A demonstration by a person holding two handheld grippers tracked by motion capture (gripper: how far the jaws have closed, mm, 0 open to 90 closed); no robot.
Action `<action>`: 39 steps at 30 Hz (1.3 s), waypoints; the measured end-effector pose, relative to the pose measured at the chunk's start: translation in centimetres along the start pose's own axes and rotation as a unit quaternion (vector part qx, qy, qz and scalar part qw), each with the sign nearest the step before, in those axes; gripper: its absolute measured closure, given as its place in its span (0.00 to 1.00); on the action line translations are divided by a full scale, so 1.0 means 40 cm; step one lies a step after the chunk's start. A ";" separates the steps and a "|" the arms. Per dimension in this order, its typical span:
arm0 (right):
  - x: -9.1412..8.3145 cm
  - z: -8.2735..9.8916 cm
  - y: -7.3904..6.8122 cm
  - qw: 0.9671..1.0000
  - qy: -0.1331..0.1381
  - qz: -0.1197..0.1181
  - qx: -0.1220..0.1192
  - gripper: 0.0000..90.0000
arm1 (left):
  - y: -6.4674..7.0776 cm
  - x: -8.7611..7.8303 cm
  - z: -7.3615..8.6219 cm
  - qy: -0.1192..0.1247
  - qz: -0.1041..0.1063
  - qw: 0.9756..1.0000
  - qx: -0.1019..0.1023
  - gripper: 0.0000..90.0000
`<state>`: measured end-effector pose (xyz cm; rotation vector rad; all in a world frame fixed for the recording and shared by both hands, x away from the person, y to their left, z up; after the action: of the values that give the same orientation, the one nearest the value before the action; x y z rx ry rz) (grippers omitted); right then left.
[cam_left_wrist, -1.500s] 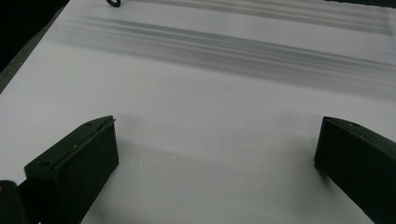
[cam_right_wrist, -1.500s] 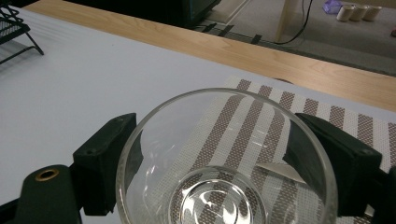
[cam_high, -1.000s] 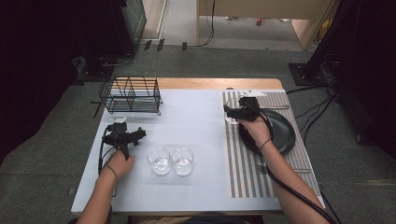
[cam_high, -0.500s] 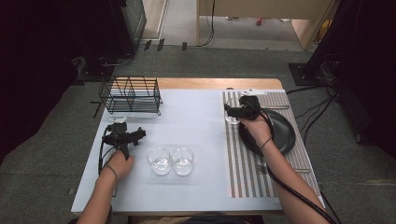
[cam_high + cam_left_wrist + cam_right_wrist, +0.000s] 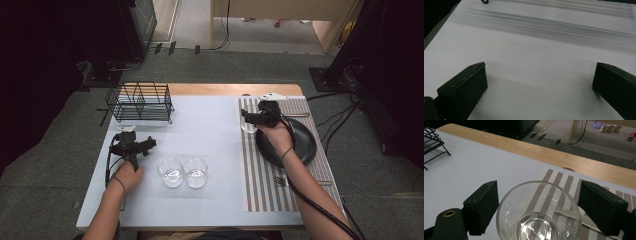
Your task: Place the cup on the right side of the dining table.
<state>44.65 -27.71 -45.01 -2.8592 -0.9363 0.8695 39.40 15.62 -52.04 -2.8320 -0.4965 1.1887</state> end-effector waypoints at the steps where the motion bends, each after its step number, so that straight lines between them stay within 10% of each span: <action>1: -0.002 -0.001 0.000 1.000 0.001 0.000 0.000 0.19 | 0.000 0.000 0.000 0.000 0.000 1.000 0.000 0.00; 39: -0.022 -0.019 -0.088 0.998 -0.001 -0.060 -0.011 0.19 | 0.000 0.000 0.000 0.000 0.000 1.000 0.000 0.00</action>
<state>42.51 -25.18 -43.31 -2.7859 -1.1099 0.8566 39.40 15.62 -52.03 -2.8319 -0.4964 1.1893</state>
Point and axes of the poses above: each handheld gripper's, and its own axes: x roughly forward along the jaws, z roughly out of its underside, y roughly to its right, the point moved 3 cm from there along x, roughly forward along the jaws, and after that the axes turned 12 degrees about -z, right-handed, at the moved point
